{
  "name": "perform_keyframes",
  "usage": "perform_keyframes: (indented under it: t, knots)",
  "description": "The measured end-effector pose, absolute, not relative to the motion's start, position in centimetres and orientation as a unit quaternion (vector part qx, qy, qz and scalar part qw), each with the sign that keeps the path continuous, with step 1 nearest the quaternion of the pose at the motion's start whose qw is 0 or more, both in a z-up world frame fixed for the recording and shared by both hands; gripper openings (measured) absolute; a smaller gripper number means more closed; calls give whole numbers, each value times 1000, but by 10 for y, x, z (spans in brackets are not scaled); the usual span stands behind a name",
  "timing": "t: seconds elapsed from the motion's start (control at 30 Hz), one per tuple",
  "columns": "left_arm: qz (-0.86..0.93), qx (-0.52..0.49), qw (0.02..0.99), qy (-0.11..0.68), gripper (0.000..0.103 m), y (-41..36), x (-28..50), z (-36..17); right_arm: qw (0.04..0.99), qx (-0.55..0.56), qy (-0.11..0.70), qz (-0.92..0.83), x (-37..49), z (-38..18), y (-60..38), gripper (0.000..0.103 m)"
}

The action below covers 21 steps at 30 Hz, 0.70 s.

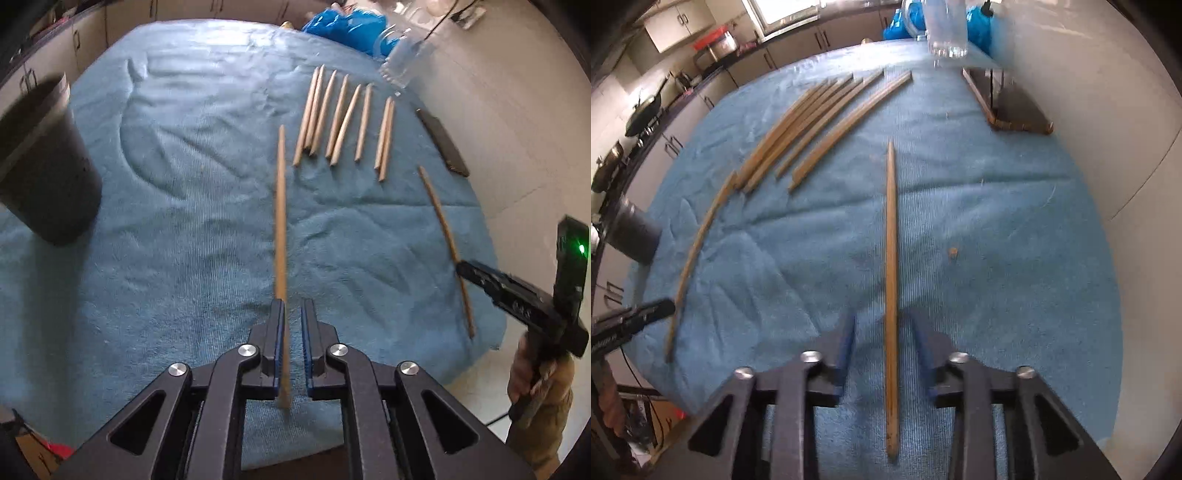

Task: Organize utensils
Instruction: 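Lift the held chopsticks with both grippers and carry them toward the black cup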

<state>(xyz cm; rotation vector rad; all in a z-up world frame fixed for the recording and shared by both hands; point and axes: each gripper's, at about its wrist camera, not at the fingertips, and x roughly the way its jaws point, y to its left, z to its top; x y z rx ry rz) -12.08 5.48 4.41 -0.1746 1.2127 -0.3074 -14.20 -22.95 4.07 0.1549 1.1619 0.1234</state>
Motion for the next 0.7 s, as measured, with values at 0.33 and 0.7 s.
perform_keyframes:
  t: [0.33, 0.7]
  knots:
    - [-106, -55, 834, 538, 33, 29, -42, 37, 847, 54, 527, 51, -92, 49, -227, 38]
    - [-99, -59, 823, 557, 10, 38, -4, 20, 833, 26, 551, 46, -45, 30, -218, 29]
